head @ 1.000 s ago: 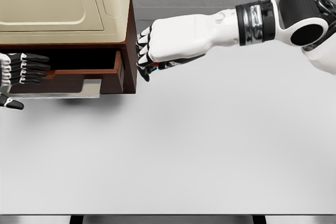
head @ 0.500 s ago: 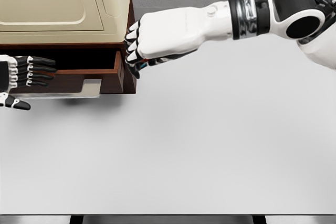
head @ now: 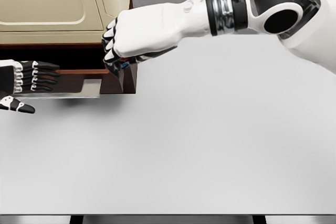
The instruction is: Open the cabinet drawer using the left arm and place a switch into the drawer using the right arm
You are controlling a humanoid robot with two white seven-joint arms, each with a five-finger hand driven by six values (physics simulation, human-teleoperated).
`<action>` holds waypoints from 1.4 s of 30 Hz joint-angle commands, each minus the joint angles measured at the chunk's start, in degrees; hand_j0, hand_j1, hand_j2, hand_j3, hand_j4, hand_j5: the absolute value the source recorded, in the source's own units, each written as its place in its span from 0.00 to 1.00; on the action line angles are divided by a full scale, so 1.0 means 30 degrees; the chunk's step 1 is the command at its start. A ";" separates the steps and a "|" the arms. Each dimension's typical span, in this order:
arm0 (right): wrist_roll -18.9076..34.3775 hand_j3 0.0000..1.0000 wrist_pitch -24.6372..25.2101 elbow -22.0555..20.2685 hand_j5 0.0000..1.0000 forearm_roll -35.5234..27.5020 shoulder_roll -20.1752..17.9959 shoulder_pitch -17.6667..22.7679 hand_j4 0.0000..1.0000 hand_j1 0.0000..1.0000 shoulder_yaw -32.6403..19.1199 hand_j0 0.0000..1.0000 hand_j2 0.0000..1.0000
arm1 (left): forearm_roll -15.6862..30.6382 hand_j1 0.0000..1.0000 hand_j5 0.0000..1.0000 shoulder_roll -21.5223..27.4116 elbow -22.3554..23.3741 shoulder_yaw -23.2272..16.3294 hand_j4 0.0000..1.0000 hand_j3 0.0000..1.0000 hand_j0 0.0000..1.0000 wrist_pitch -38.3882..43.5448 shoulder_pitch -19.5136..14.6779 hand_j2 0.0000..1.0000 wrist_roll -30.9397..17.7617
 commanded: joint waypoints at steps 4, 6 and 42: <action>-0.0011 0.45 0.0377 0.0689 0.45 -0.0076 0.0598 -0.0059 0.45 0.45 0.0071 0.45 0.45 | 0.0110 0.94 0.94 0.0043 -0.0001 -0.0004 0.94 0.94 0.94 0.0846 0.0029 0.94 -0.0002; -0.0011 0.45 0.0377 0.0982 0.45 -0.0076 0.0744 -0.0059 0.45 0.45 0.0071 0.45 0.45 | 0.0110 0.94 0.94 0.0043 -0.0001 -0.0004 0.94 0.94 0.94 0.0846 -0.0001 0.94 -0.0002; -0.0011 0.44 0.0553 0.6636 0.44 0.0100 0.5138 -0.1172 0.44 0.44 0.1477 0.44 0.44 | 0.0023 0.93 0.93 -0.0338 -0.0001 -0.0033 0.93 0.93 0.93 0.1930 -0.0001 0.93 -0.0002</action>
